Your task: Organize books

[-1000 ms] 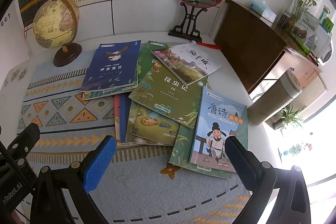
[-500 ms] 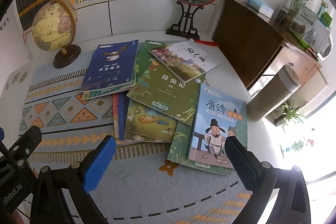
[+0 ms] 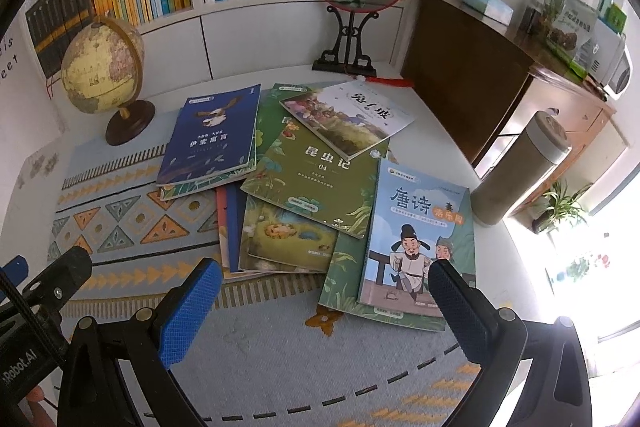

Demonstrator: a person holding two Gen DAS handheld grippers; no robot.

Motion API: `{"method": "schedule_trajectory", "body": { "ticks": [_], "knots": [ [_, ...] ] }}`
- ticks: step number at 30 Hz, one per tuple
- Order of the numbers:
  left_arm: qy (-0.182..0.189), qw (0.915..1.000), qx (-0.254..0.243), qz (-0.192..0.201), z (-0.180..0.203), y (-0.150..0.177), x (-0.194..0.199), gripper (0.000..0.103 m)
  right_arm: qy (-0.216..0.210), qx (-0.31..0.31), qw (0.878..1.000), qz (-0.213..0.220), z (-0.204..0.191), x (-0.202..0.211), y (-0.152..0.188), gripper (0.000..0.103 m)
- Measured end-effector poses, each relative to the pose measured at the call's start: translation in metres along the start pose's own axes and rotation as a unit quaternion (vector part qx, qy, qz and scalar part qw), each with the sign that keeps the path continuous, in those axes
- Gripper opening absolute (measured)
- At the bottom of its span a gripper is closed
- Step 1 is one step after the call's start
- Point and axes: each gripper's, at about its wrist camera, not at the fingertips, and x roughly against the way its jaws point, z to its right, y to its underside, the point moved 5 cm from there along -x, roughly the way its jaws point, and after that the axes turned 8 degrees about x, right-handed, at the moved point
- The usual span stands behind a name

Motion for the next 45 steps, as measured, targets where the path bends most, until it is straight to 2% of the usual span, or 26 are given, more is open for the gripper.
{"method": "schedule_trajectory", "body": {
  "ticks": [6,12,18,24,26,30,35,41,44,45],
  "knots": [
    [0.009,1.0,0.001,0.0,-0.001,0.0,0.003,0.1,0.0,0.002,1.0,0.005,-0.002,0.003,-0.001,0.103],
    [0.042,0.9973,0.059,-0.011,-0.014,0.002,0.006,0.094,-0.001,0.011,1.0,0.012,-0.01,0.007,-0.002,0.103],
    [-0.005,0.9997,0.022,0.004,-0.018,0.002,0.006,0.095,0.009,0.032,0.999,0.005,-0.023,0.003,0.001,0.103],
    [-0.061,0.9961,-0.018,0.061,-0.024,-0.008,0.019,0.096,0.016,0.034,0.999,0.0,-0.027,0.0,0.002,0.103],
    [-0.066,0.9935,-0.026,0.089,-0.027,-0.015,0.026,0.099,0.021,0.039,0.999,0.0,-0.029,0.0,-0.001,0.103],
    [-0.074,0.9924,-0.035,0.092,-0.037,-0.026,0.024,0.1,0.026,0.04,0.999,0.008,-0.035,0.0,-0.01,0.103],
    [-0.06,0.9939,-0.037,0.085,-0.05,-0.04,0.012,0.1,0.028,0.045,0.998,0.016,-0.045,-0.002,-0.025,0.103],
    [-0.035,0.992,-0.063,0.104,-0.043,-0.062,0.003,0.1,0.021,0.049,0.998,0.029,-0.055,-0.007,-0.043,0.103],
    [0.001,0.9945,-0.066,0.082,-0.039,-0.076,-0.014,0.1,0.0,0.044,0.998,0.048,-0.054,-0.012,-0.056,0.103],
    [0.002,0.9952,-0.062,0.075,-0.04,-0.08,-0.02,0.1,-0.009,0.041,0.998,0.057,-0.052,-0.015,-0.06,0.103]
  ]
}}
